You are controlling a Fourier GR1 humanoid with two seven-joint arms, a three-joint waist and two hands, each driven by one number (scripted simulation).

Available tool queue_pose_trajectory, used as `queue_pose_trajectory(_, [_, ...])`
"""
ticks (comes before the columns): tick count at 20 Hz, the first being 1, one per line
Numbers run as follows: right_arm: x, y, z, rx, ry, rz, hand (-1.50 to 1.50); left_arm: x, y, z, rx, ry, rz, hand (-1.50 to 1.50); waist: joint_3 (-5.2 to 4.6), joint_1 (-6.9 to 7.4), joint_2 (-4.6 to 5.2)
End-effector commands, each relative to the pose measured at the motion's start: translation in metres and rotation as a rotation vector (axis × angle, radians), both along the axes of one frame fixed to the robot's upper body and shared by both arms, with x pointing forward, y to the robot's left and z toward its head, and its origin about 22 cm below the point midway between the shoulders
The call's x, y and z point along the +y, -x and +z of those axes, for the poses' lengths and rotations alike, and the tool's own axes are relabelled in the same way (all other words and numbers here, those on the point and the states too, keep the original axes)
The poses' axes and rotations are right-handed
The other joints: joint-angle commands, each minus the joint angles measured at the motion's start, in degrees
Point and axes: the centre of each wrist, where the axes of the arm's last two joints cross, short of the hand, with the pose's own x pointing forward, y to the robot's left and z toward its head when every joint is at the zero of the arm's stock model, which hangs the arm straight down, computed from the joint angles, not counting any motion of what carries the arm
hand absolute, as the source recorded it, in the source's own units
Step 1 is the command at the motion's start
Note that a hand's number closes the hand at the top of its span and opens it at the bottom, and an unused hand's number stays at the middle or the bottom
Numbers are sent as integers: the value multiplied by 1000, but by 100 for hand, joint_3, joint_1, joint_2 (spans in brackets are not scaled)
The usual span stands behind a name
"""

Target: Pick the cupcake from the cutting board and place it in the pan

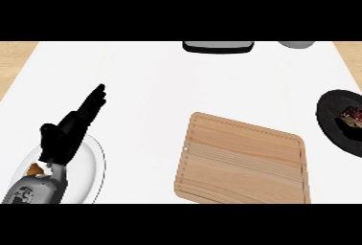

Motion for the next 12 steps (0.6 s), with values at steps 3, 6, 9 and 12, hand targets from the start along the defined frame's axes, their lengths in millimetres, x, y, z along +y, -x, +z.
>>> queue_pose_trajectory(3, [-27, -16, -4, -1, -19, 0, 150, -3, -6, 4, -1, 3, -15, 0, 2, 12, 9])
queue_pose_trajectory(6, [-19, -34, 0, 5, -1, 7, 150, -7, -7, 13, -13, -7, 2, 0, 2, 24, 12])
queue_pose_trajectory(9, [-51, -1, -7, 333, -45, -184, -150, -22, -7, 9, -18, -7, -33, 0, 7, 151, 73])
queue_pose_trajectory(12, [-33, -21, -9, 318, -134, -129, -150, -14, -5, 11, -19, 13, -61, 0, 28, 287, 109])
